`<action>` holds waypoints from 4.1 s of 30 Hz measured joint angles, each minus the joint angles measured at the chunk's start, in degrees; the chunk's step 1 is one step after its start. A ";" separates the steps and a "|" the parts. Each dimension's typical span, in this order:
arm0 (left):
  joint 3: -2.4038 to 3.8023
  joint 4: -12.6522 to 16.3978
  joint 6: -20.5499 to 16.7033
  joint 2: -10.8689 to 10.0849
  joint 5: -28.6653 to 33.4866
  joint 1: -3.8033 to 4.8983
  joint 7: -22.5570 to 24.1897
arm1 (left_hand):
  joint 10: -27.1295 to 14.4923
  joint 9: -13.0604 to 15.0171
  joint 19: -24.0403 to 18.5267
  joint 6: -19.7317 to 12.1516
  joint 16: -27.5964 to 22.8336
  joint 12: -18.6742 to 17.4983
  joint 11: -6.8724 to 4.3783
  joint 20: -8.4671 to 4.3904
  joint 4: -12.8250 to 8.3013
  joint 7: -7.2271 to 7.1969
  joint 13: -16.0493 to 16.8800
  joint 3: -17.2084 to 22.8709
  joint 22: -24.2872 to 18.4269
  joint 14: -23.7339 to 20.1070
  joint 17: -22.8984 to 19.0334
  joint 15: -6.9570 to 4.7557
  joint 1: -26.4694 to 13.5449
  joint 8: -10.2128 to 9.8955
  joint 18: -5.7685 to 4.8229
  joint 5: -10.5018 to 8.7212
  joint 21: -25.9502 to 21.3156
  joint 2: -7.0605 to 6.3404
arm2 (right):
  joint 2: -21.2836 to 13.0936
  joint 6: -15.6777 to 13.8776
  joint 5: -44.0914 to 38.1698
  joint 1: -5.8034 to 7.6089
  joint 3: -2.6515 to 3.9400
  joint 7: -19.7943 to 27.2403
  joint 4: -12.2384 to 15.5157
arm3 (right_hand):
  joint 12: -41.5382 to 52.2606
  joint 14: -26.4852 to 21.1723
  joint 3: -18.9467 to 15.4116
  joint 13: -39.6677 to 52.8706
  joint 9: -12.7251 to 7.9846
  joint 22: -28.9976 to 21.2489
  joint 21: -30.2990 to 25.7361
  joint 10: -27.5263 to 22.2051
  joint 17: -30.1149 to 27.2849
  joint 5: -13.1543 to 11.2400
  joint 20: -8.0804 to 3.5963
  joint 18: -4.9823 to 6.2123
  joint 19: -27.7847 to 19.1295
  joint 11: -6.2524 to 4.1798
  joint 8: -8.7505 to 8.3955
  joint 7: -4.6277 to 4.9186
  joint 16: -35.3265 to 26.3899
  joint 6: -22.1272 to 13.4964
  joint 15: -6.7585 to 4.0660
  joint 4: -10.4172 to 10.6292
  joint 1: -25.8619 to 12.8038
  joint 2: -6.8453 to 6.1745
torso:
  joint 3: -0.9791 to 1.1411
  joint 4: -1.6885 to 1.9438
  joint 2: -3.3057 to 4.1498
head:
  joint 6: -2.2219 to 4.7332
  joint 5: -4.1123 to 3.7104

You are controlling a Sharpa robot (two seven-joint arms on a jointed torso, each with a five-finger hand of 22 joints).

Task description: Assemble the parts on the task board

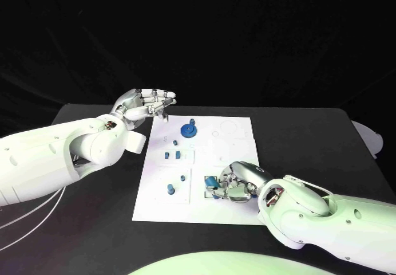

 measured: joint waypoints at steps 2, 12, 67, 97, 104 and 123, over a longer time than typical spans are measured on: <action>0.00 0.01 0.01 -0.01 0.01 0.00 -0.01 | 0.00 0.00 0.00 0.00 0.00 0.00 0.00 0.00 0.00 0.00 0.00 0.00 0.00 0.00 0.00 0.00 0.00 0.00 0.00 0.00 0.00 0.00 | 0.08 0.37 -0.10 0.02 0.01 -0.16 -0.17 | 0.00 0.20 -0.53 0.00 0.16 0.02 0.00 0.00 0.00 -0.56 0.00 0.00 0.00 0.00 0.48 -0.33 0.00 0.33 -0.20 -0.03 -0.71 0.10 | -0.01 0.00 0.00 | -0.01 0.00; 0.00 0.04 0.03 -0.06 0.03 0.01 -0.06 | 0.00 0.00 0.00 0.00 0.00 0.00 0.00 0.00 0.00 0.00 0.00 0.00 0.00 0.00 0.00 0.00 0.00 0.00 0.00 0.00 0.00 0.00 | 0.41 1.12 -1.58 0.14 0.05 -1.21 -0.62 | 0.23 0.01 -4.67 0.00 1.08 0.04 0.00 0.20 -0.01 -7.90 -0.40 0.00 0.00 -0.21 1.77 -0.51 0.00 0.49 -0.41 0.10 -4.88 0.97 | 0.03 -0.01 -0.01 | 0.04 0.01; -0.01 0.25 0.04 -0.53 0.10 0.00 -0.12 | 0.00 0.00 0.00 0.00 0.00 0.00 0.00 0.00 0.00 0.00 -0.04 0.00 0.00 0.00 -0.04 0.00 0.01 0.00 0.00 0.00 0.00 0.01 | -0.92 0.38 -5.39 0.21 0.09 -0.51 0.13 | 1.33 0.22 -12.21 0.31 0.45 0.01 0.00 0.18 0.01 -7.72 -0.80 0.00 0.00 -0.62 3.32 -0.66 0.22 -0.60 -0.60 -0.52 15.70 4.27 | 0.03 0.03 -0.02 | -0.12 0.30; -0.02 0.02 0.06 -0.28 0.11 0.00 -0.12 | 0.00 0.00 0.00 0.00 0.00 0.21 0.00 0.00 -0.08 0.00 -0.09 0.40 0.00 -0.21 -0.18 0.21 0.01 0.00 0.00 0.00 -0.23 0.01 | -15.17 -2.95 -5.91 0.71 0.04 1.39 1.96 | -1.24 0.10 -13.73 0.41 -1.68 0.04 0.00 -0.02 -0.01 -6.94 -0.37 0.00 0.00 0.63 0.09 0.92 0.45 -3.42 -0.06 -0.10 16.01 4.10 | 0.38 -0.70 -0.16 | 0.63 -1.35; -0.05 -0.11 0.10 -0.28 0.11 0.00 -0.12 | 0.00 0.00 0.00 0.00 0.00 0.21 0.00 0.00 -0.08 0.00 -0.09 0.40 0.00 -0.21 -0.18 0.21 0.01 0.00 0.00 0.00 -0.23 0.01 | -14.12 -2.63 -6.01 -0.82 -0.05 1.17 1.54 | -1.56 0.11 -13.89 0.49 -1.76 0.04 0.00 -0.03 -0.01 -6.94 -0.37 0.00 0.00 0.64 0.09 0.92 0.45 -3.42 -0.06 -0.26 16.00 4.09 | 0.36 -0.64 -0.16 | 0.54 -1.47; -0.08 -0.09 0.12 -0.39 0.12 -0.02 -0.12 | 0.00 0.00 0.00 0.00 0.23 0.21 0.00 0.00 -0.08 0.00 -0.14 0.39 -0.05 -0.21 -0.28 0.21 -0.21 0.00 0.00 0.00 -0.23 -0.21 | -11.55 -0.96 -6.75 -1.57 0.09 0.79 -0.19 | -2.89 0.20 -12.97 6.82 -2.24 0.02 0.00 -0.22 0.03 -6.51 -0.37 0.00 0.00 0.82 -0.68 0.43 0.45 -2.06 0.06 -0.85 20.61 3.89 | 0.26 -0.62 -0.14 | 0.20 -1.31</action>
